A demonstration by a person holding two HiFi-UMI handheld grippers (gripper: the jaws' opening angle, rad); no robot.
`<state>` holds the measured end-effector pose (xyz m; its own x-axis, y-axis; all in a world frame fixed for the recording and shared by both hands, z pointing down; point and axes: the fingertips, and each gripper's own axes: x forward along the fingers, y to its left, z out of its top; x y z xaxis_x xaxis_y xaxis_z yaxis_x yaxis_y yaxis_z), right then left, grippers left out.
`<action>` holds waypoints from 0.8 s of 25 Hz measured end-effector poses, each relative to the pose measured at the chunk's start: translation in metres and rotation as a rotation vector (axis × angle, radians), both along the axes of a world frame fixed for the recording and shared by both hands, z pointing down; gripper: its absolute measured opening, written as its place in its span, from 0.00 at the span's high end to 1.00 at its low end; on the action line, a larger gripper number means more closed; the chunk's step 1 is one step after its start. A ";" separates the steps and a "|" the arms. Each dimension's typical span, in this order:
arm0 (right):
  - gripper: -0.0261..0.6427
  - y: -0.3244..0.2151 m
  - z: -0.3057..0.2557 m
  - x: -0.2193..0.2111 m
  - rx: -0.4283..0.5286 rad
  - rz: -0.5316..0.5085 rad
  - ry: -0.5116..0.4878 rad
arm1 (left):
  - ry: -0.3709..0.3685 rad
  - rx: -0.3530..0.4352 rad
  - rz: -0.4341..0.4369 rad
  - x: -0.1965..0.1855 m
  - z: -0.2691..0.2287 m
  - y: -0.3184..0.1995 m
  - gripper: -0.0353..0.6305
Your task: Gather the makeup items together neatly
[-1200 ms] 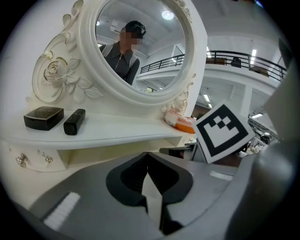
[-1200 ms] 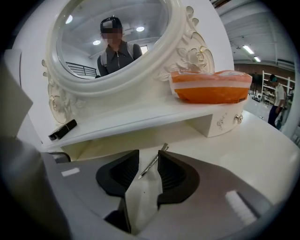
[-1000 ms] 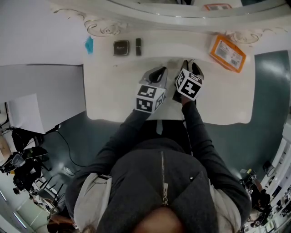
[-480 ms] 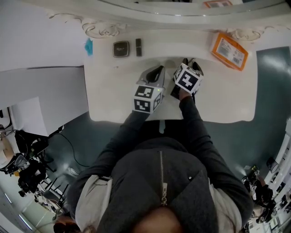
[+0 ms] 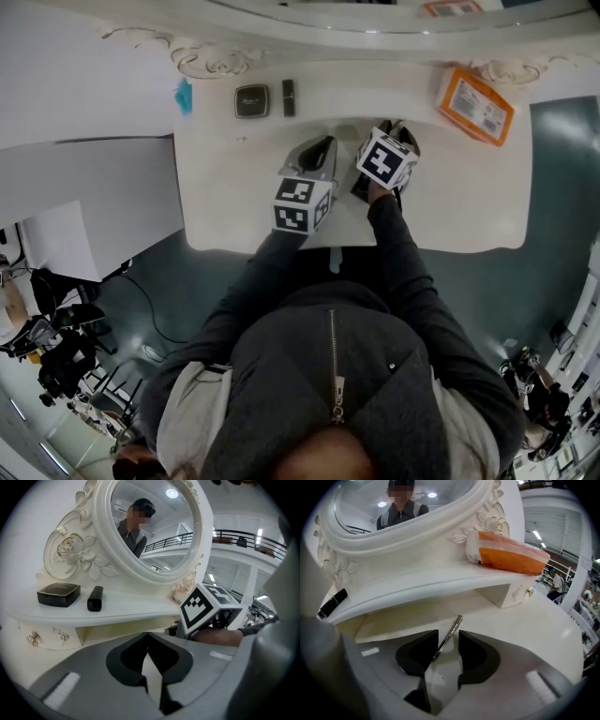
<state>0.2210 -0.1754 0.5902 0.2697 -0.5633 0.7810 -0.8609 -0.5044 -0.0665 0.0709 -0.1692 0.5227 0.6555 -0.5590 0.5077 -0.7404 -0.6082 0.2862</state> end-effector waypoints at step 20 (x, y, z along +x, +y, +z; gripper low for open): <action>0.92 -0.006 0.003 -0.004 -0.023 -0.075 -0.002 | 0.009 0.001 -0.031 -0.009 -0.003 0.005 0.93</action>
<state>0.2174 -0.1810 0.5933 0.2264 -0.5639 0.7942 -0.8961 -0.4403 -0.0571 0.0615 -0.1638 0.5199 0.6422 -0.5799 0.5012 -0.7564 -0.5853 0.2920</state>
